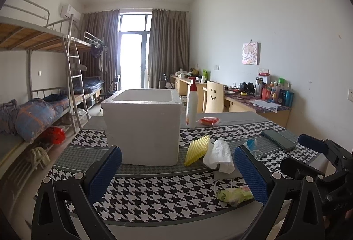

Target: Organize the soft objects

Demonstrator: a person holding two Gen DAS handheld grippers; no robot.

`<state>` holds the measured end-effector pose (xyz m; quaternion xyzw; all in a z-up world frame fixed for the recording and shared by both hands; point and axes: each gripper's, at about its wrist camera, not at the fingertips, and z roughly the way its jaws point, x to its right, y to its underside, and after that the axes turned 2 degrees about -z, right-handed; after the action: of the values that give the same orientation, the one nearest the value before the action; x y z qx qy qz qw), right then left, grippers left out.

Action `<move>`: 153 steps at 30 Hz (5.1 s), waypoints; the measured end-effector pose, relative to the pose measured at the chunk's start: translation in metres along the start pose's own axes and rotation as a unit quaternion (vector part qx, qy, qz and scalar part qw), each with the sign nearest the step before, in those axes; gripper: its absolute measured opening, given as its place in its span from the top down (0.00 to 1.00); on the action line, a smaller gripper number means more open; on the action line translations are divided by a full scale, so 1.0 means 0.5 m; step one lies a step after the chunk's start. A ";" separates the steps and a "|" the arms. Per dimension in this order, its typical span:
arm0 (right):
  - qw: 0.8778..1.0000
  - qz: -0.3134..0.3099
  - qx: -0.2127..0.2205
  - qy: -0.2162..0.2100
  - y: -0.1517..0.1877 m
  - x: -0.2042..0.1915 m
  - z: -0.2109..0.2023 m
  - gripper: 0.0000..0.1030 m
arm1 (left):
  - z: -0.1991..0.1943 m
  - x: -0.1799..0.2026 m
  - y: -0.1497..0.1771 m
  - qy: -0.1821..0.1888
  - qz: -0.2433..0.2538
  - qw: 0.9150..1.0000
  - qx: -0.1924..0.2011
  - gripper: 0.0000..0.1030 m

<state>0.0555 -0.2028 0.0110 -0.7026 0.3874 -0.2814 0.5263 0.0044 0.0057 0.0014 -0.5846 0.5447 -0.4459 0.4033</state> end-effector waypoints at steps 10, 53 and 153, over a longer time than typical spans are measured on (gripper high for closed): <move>1.000 0.000 0.000 0.002 0.000 0.000 -0.002 0.00 | -0.003 0.006 0.006 -0.003 0.010 1.000 0.002 0.01; 0.998 0.020 -0.050 0.040 0.007 0.065 0.080 0.00 | 0.129 0.012 0.017 0.072 0.022 0.994 -0.084 0.01; 0.977 0.135 -0.160 0.036 0.061 0.202 0.228 0.91 | 0.154 0.071 0.118 0.235 0.101 0.946 -0.197 0.69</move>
<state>0.1940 -0.2326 -0.0522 -0.7081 0.5375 -0.1669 0.4264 0.0621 -0.0354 -0.0737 -0.4734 0.7572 -0.4109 0.1836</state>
